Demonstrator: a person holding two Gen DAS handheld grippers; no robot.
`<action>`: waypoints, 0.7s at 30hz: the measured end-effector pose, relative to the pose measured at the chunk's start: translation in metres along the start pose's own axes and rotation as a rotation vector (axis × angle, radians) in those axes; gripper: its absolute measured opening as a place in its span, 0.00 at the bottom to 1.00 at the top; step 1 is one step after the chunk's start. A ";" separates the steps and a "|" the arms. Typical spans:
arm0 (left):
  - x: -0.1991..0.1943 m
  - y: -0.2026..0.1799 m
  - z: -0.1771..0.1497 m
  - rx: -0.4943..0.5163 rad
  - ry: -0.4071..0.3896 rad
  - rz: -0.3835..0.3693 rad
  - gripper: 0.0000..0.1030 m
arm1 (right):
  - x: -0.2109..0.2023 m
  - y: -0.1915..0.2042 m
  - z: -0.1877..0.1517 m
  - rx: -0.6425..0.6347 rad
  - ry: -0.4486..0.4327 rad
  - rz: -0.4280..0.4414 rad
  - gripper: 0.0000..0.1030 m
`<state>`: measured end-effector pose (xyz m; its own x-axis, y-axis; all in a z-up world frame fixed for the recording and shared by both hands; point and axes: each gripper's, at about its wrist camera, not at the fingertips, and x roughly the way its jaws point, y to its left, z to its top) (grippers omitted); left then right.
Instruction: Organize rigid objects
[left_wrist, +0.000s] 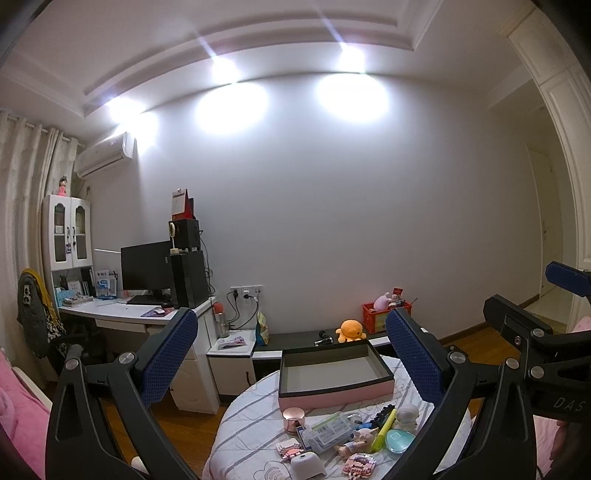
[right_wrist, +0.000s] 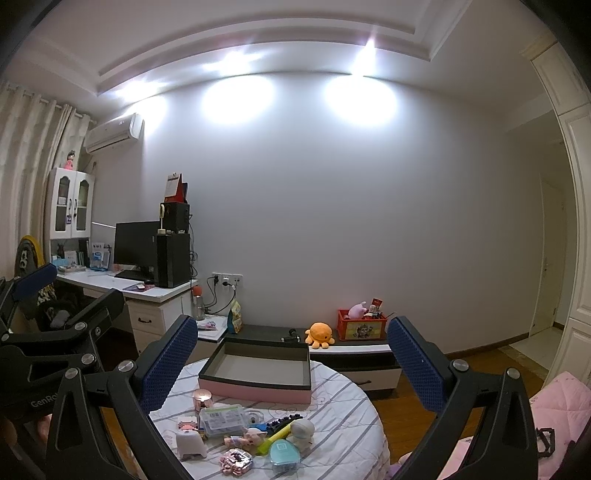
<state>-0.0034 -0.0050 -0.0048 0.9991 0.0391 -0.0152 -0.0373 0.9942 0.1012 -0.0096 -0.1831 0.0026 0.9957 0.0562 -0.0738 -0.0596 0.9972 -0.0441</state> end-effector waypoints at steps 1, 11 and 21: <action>0.000 0.000 0.000 0.000 -0.002 0.001 1.00 | 0.000 0.000 0.000 0.001 0.001 0.001 1.00; 0.000 0.000 -0.001 -0.001 0.003 -0.004 1.00 | 0.000 0.002 0.002 -0.001 0.002 0.001 1.00; 0.000 0.001 -0.001 0.000 0.001 -0.003 1.00 | 0.001 0.002 0.001 -0.003 0.004 0.000 1.00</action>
<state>-0.0030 -0.0040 -0.0057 0.9992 0.0365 -0.0163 -0.0346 0.9943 0.1011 -0.0082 -0.1805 0.0036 0.9954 0.0565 -0.0776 -0.0602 0.9971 -0.0472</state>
